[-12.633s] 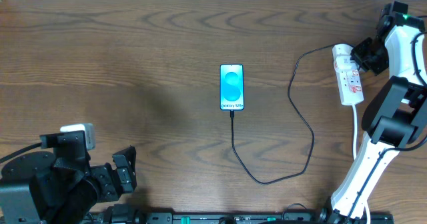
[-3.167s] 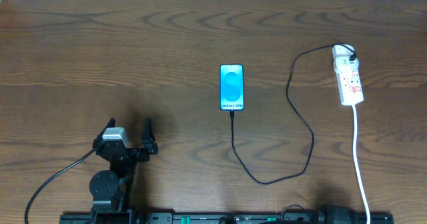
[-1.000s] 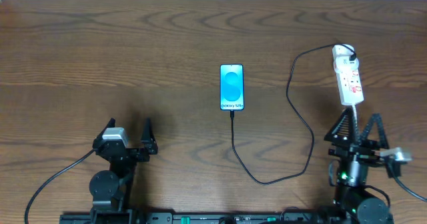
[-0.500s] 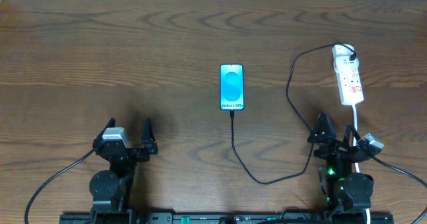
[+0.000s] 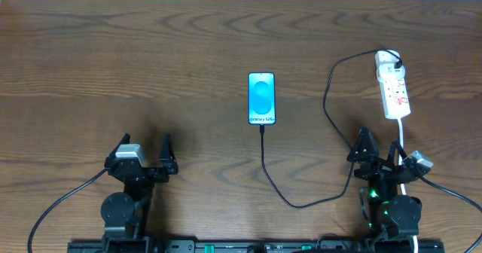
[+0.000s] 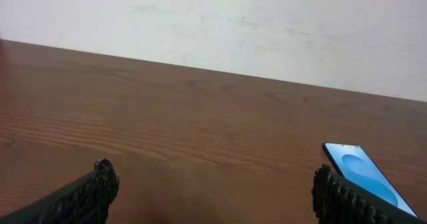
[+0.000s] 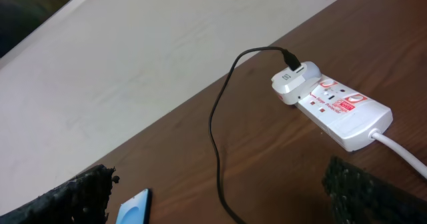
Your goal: Plug charger to phone and switch on socket
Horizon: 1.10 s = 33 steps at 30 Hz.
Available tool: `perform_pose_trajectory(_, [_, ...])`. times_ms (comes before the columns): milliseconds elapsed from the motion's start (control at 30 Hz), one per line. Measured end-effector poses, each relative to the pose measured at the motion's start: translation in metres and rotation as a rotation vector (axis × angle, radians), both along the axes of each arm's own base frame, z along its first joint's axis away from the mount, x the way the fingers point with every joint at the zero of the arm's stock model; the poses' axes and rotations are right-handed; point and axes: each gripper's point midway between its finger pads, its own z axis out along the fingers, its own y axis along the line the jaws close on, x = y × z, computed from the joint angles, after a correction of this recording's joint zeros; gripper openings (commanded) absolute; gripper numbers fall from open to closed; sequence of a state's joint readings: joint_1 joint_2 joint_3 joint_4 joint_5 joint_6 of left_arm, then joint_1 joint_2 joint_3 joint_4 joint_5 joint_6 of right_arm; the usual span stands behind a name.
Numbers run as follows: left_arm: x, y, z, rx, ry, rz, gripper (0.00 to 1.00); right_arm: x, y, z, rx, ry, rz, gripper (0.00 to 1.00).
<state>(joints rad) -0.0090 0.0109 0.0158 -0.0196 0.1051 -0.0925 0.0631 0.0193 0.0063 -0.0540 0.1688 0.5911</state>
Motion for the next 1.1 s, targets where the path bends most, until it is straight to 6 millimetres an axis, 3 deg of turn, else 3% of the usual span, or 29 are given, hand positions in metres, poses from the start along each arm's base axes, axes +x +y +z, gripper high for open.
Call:
perform_pose_trajectory(233, [0.0, 0.0, 0.0, 0.0, 0.0, 0.0, 0.94, 0.0, -0.002, 0.001, -0.013, -0.001, -0.008, 0.99])
perform_pose_trajectory(667, [0.0, 0.0, 0.0, 0.0, 0.0, 0.0, 0.94, 0.001, 0.007, -0.002, -0.433, 0.042, 0.082, 0.99])
perform_pose_trajectory(1100, [0.0, 0.0, 0.0, 0.0, 0.0, 0.0, 0.94, 0.001, 0.01, -0.002, -0.49, 0.043, 0.1, 0.99])
